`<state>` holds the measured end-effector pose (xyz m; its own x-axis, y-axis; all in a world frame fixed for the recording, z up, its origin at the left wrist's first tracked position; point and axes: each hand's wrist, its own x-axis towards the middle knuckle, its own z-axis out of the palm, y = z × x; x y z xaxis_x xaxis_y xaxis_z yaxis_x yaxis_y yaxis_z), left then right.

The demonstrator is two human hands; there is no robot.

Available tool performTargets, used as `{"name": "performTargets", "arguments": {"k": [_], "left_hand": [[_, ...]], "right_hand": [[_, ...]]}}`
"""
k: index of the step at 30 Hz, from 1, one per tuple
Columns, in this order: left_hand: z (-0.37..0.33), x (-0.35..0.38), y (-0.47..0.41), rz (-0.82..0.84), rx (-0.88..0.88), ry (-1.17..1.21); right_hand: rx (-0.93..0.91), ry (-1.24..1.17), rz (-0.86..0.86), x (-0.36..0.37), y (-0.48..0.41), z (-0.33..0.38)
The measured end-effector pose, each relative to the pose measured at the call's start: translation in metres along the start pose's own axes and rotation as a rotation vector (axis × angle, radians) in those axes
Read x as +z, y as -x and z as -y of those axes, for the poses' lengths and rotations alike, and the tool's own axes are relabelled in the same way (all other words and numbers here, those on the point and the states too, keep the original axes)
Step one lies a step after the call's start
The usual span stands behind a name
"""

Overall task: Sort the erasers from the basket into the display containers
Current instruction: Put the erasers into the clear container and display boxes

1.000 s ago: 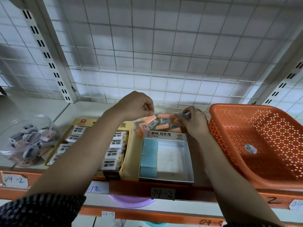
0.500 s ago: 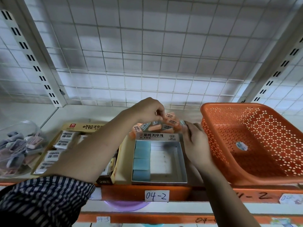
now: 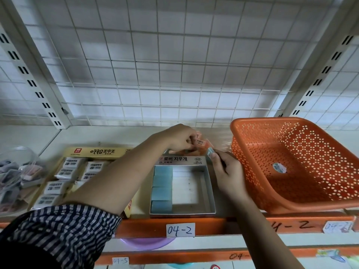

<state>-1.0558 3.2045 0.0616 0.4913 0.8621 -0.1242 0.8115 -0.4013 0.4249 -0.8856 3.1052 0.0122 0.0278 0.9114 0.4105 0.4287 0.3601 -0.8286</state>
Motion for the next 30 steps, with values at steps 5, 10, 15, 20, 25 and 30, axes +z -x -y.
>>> {"name": "performTargets", "arguments": {"k": [5, 10, 15, 20, 25, 30], "left_hand": [[0.002, -0.005, 0.004, -0.034, 0.006, 0.008], [0.003, -0.022, 0.034, -0.178, -0.001, 0.095], [-0.001, -0.030, 0.076, -0.330, -0.020, 0.196], [0.003, -0.026, 0.108, -0.418, -0.068, 0.352], [0.013, -0.014, 0.121, -0.502, -0.130, 0.328], [0.023, 0.001, 0.126, -0.602, -0.129, 0.417]], "right_hand": [[0.042, -0.173, 0.029, -0.004, 0.000, 0.012], [0.118, -0.401, 0.159, -0.005, 0.002, 0.023], [0.118, -0.502, 0.271, -0.002, 0.004, 0.034], [0.116, -0.660, 0.442, -0.004, 0.008, 0.046], [0.190, -0.729, 0.518, 0.002, 0.010, 0.050], [0.251, -0.755, 0.514, 0.005, 0.013, 0.053]]}}
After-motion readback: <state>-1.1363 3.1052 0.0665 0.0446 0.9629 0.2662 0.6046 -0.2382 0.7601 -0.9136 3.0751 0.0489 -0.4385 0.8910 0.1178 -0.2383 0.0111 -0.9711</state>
